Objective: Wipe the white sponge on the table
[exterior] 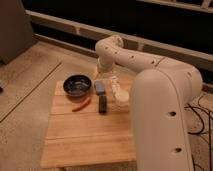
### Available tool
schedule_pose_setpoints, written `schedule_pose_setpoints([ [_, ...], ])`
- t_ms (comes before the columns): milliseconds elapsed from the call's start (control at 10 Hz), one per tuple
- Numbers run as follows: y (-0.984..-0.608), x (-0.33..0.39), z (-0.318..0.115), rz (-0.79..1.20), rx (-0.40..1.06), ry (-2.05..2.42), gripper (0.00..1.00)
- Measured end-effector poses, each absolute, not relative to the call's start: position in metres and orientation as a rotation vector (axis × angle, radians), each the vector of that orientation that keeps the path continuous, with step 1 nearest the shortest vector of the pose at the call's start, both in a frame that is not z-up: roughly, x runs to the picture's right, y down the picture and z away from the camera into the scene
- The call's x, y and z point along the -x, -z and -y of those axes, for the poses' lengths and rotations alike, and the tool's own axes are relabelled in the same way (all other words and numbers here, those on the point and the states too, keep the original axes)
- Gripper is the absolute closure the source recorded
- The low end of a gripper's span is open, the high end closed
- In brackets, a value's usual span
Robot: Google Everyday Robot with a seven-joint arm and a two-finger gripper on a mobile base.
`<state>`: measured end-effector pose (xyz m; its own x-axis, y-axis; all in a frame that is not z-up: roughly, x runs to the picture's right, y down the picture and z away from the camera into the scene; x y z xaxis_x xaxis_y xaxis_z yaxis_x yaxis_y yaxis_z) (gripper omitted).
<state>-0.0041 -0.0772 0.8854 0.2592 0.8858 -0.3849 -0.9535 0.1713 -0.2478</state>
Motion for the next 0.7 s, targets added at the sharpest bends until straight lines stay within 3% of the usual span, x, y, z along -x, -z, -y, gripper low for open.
schedule_pose_setpoints([
  [700,-0.944,0.003,0.046,-0.218,0.625,-1.275,0.35],
])
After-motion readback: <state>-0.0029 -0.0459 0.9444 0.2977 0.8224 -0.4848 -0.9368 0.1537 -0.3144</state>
